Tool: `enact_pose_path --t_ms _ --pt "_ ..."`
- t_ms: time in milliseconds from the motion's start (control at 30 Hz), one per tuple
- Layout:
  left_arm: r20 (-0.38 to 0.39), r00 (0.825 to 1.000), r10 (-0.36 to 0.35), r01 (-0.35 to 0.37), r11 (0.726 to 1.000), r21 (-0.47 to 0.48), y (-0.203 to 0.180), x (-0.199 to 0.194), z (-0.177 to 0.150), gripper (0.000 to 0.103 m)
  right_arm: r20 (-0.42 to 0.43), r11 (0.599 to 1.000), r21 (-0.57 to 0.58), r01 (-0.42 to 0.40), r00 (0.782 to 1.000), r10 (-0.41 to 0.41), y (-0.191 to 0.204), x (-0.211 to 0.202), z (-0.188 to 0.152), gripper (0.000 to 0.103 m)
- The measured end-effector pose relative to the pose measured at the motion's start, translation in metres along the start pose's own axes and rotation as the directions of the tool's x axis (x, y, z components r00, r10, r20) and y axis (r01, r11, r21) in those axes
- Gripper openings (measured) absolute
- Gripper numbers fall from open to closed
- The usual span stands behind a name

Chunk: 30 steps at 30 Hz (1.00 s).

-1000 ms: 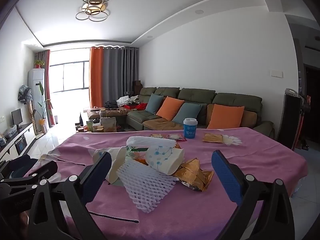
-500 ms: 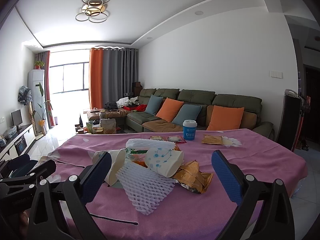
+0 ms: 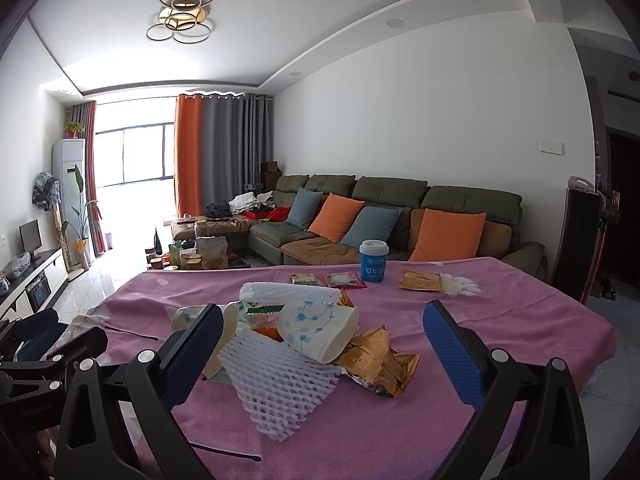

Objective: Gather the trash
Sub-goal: 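Reach both grippers toward the white dotted paper cup and foam net, then grasp the white dotted paper cup with left gripper while right gripper grasps the white foam net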

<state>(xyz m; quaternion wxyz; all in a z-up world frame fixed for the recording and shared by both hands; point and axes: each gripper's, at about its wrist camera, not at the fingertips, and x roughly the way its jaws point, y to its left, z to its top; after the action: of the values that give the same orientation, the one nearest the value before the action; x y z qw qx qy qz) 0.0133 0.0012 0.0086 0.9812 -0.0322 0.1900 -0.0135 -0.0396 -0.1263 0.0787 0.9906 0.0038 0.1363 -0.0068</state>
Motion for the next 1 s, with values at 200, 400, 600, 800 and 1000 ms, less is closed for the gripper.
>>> enact_pose_path --t_ms 200,400,600,800,1000 --pt "-0.044 0.999 -0.025 0.025 1.0 -0.013 0.003 0.028 0.019 0.098 -0.045 1.0 -0.007 -0.018 0.999 0.018 -0.011 0.025 0.012 0.097" --pt "-0.053 0.997 -0.062 0.063 0.998 0.013 -0.001 0.05 0.034 0.098 -0.105 0.998 -0.043 -0.043 0.994 0.038 -0.014 0.051 0.023 0.097" --pt "-0.113 0.988 -0.103 0.106 0.994 0.018 -0.012 0.078 0.042 0.098 -0.179 0.992 -0.077 -0.096 0.981 0.081 -0.01 0.077 0.029 0.097" --pt "-0.208 0.969 -0.135 0.147 0.988 0.041 -0.025 0.112 0.037 0.098 -0.254 0.98 -0.12 -0.161 0.959 0.126 -0.01 0.1 0.035 0.097" --pt "-0.308 0.94 -0.149 0.163 0.986 0.022 -0.025 0.144 0.025 0.098 -0.311 0.956 -0.191 -0.224 0.937 0.158 0.0 0.122 0.039 0.097"
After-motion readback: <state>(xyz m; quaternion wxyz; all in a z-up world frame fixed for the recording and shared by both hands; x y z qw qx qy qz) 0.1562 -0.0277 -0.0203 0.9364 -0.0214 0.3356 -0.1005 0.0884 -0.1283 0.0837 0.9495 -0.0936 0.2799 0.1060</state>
